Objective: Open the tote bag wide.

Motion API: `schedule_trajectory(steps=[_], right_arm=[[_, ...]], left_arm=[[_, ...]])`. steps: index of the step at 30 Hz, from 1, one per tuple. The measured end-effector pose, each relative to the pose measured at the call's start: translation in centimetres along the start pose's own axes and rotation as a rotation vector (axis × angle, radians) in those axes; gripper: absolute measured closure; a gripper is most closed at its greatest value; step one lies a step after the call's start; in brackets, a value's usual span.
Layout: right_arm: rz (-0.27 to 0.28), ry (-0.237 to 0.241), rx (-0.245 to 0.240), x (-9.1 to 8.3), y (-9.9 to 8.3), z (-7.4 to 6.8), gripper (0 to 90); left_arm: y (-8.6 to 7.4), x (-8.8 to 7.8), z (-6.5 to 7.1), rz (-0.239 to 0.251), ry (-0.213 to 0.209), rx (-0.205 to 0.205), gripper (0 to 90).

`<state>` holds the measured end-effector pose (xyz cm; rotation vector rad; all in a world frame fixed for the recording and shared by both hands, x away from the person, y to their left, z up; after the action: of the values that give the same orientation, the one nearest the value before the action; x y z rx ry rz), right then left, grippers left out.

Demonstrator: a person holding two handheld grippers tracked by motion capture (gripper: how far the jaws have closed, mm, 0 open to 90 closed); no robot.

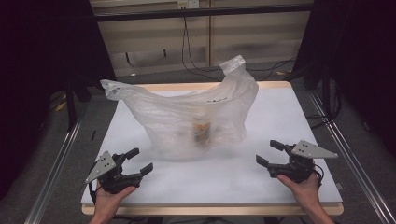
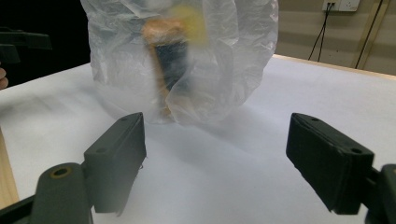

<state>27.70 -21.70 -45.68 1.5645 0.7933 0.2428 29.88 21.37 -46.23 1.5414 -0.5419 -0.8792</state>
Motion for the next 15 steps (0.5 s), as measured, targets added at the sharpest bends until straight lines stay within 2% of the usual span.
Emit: schedule_trajectory(steps=[5,7,9,10,13,15], right_arm=[[0.010,0.002,0.016,0.0,0.3,0.1,21.0],[0.012,0.015,0.027,0.0,0.6,0.1,26.7],[0.010,0.035,0.033,0.0,0.8,0.0,29.7],[0.006,0.042,0.029,0.1,0.9,-0.1,33.6],[-0.002,0.090,0.035,0.5,1.3,-0.5,41.1],[-0.010,0.110,0.036,0.9,1.6,-0.7,46.4]], left_arm=[[0.1,0.1,0.2,-0.012,-0.012,0.008,27.2],[0.2,0.2,0.5,-0.022,-0.049,0.008,34.3],[0.5,0.4,0.6,-0.020,-0.055,0.016,36.7],[0.7,0.5,0.7,-0.024,-0.071,0.026,40.0],[1.3,1.0,1.2,-0.027,-0.112,0.017,44.1],[1.6,1.1,1.4,-0.032,-0.136,-0.010,48.7]])
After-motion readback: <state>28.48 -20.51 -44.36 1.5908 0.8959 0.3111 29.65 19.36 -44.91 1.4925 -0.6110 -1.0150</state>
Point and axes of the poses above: each handheld gripper's, and its own axes: x roughly forward along the jaws, y roughly out of its top, z roughly to its right, the point moved 7 cm from there along x, roughly forward along the jaws, and after that the axes turned 4 degrees about x, right-handed, at the moved point
